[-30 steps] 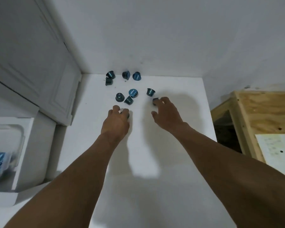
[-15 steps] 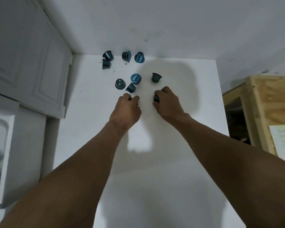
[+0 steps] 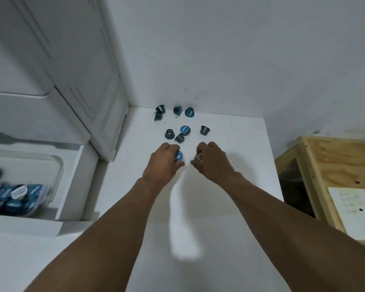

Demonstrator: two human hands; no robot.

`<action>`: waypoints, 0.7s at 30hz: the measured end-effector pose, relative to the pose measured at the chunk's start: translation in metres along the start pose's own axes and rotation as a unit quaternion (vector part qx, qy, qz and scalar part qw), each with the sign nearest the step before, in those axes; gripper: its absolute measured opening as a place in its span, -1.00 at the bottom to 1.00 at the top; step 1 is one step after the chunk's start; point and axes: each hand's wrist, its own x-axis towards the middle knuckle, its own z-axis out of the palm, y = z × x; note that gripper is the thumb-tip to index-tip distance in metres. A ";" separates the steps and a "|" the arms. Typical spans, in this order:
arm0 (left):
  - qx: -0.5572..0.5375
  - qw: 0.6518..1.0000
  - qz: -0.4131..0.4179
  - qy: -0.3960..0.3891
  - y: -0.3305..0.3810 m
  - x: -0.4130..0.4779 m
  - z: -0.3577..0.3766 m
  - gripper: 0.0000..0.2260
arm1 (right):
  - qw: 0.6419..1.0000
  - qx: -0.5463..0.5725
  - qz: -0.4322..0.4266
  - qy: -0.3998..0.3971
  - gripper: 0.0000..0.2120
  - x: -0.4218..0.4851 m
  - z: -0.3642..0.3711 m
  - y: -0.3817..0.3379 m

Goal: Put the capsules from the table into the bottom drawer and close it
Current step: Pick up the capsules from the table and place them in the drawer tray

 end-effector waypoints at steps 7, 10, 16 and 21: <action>-0.016 0.993 0.015 0.113 0.041 -0.075 -0.047 -0.60 | 0.997 0.041 -0.049 0.050 -0.63 -0.063 -0.055 -0.034; -0.031 0.986 0.007 0.164 0.057 -0.111 -0.067 -0.62 | 0.991 0.052 -0.098 0.081 -0.70 -0.097 -0.075 -0.054; -0.050 0.968 -0.010 0.247 0.068 -0.189 -0.102 -0.59 | 0.974 0.072 -0.184 0.109 -0.63 -0.155 -0.084 -0.100; -0.036 0.953 -0.043 0.299 0.050 -0.247 -0.131 -0.66 | 0.965 0.084 -0.222 0.106 -0.69 -0.189 -0.075 -0.149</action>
